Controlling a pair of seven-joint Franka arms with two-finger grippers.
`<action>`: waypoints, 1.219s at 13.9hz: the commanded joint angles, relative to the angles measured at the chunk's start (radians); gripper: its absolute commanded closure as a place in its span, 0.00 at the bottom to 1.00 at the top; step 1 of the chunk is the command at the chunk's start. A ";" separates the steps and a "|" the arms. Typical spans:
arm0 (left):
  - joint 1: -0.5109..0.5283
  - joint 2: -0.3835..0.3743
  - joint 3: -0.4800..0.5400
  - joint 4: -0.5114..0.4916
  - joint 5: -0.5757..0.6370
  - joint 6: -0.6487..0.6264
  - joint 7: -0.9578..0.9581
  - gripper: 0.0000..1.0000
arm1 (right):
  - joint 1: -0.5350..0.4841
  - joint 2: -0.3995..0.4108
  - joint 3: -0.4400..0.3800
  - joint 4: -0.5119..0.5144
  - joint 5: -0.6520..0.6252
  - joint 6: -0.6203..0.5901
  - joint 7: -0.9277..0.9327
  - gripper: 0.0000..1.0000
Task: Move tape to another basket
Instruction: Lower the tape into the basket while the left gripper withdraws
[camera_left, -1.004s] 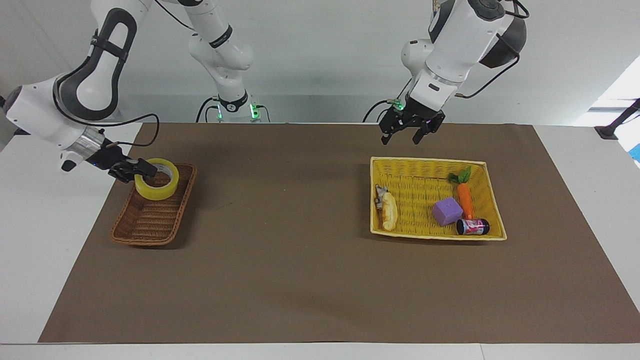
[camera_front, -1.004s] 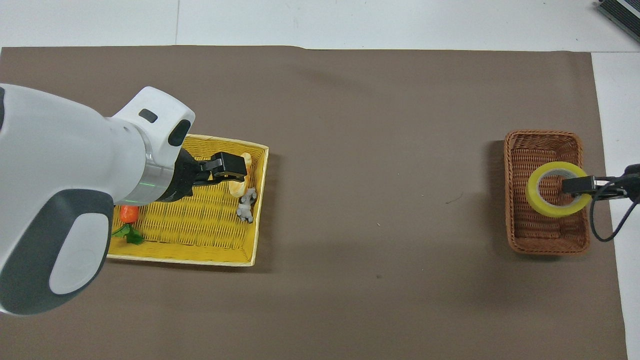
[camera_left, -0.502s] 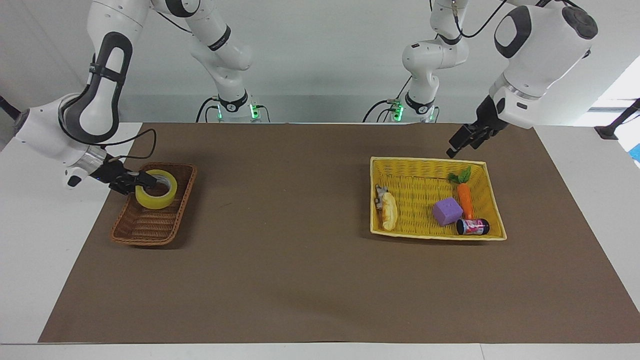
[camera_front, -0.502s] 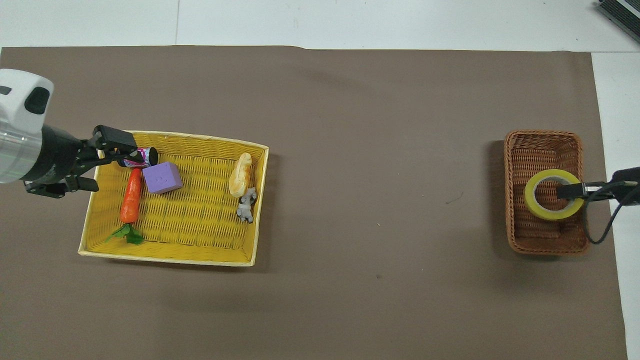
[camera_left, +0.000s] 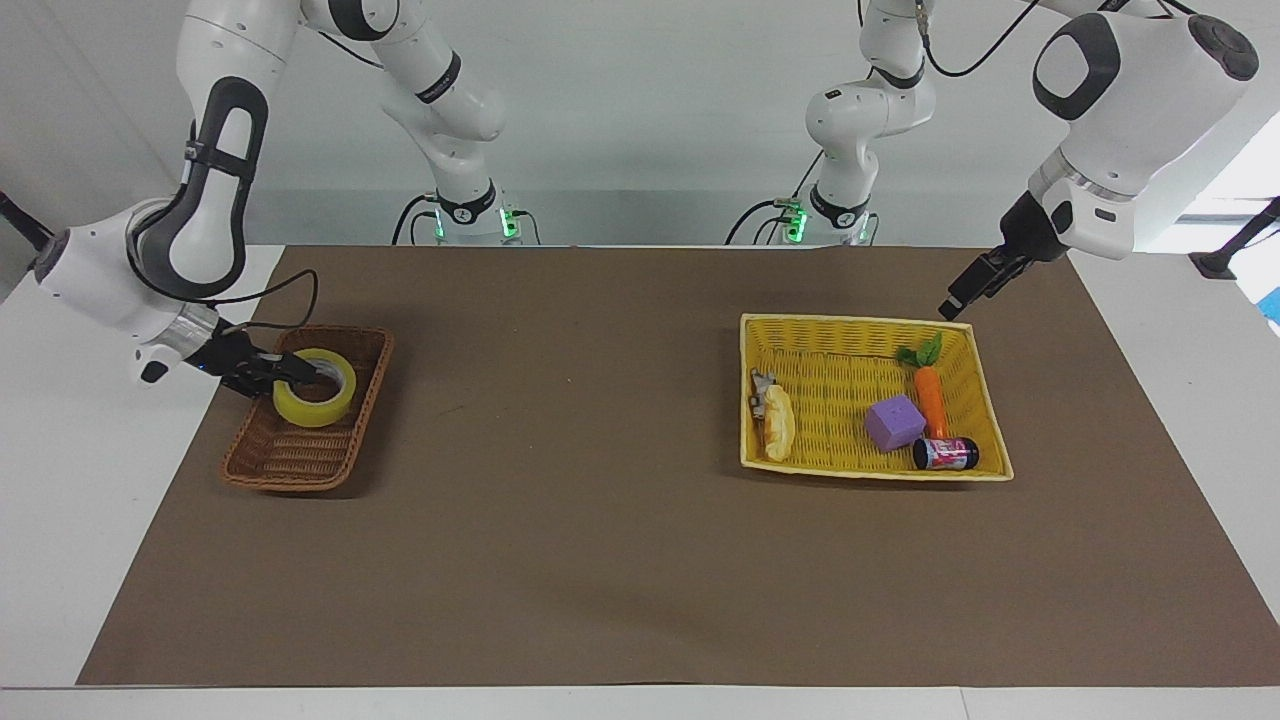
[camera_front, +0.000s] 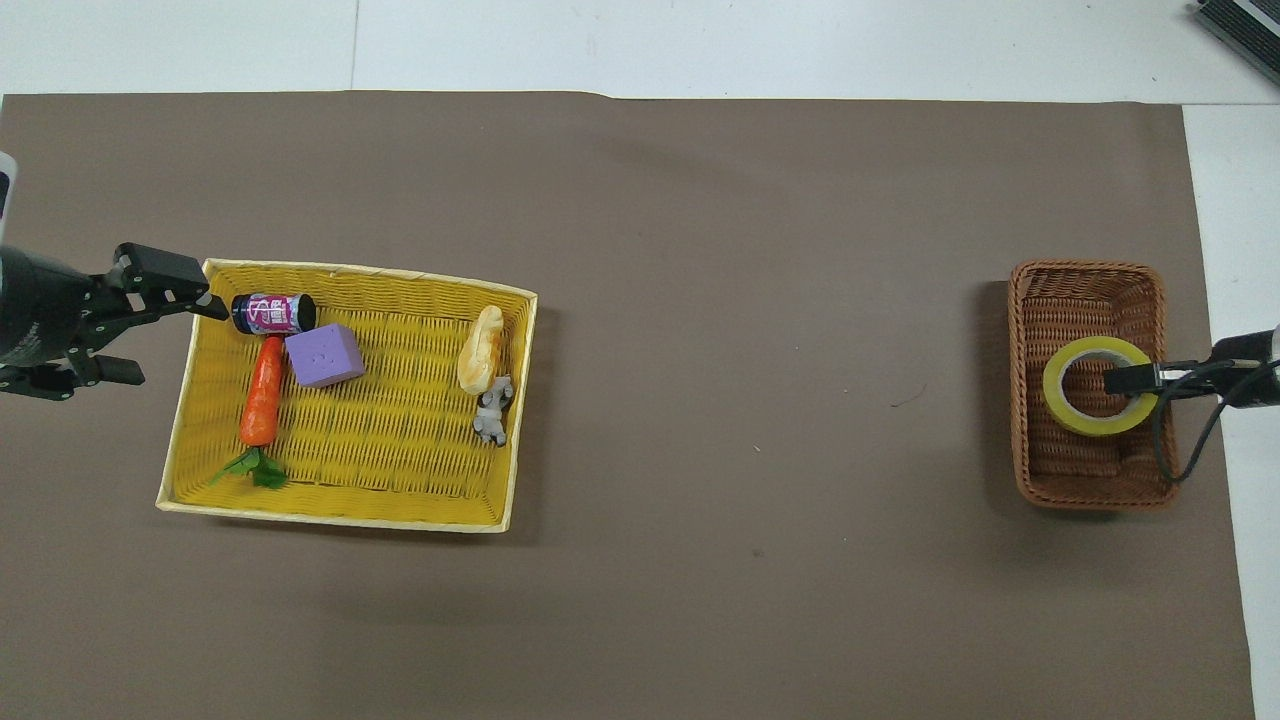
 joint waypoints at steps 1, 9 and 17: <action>0.009 -0.005 -0.009 0.011 0.018 -0.027 -0.010 0.00 | 0.009 -0.002 0.005 -0.018 -0.021 0.030 -0.015 0.46; -0.173 -0.003 0.117 0.040 0.116 -0.029 0.054 0.00 | 0.006 -0.001 0.006 0.023 -0.018 0.015 -0.012 0.00; -0.209 0.060 0.231 0.133 0.255 0.002 0.396 0.00 | 0.117 -0.077 0.019 0.122 -0.163 0.032 0.183 0.00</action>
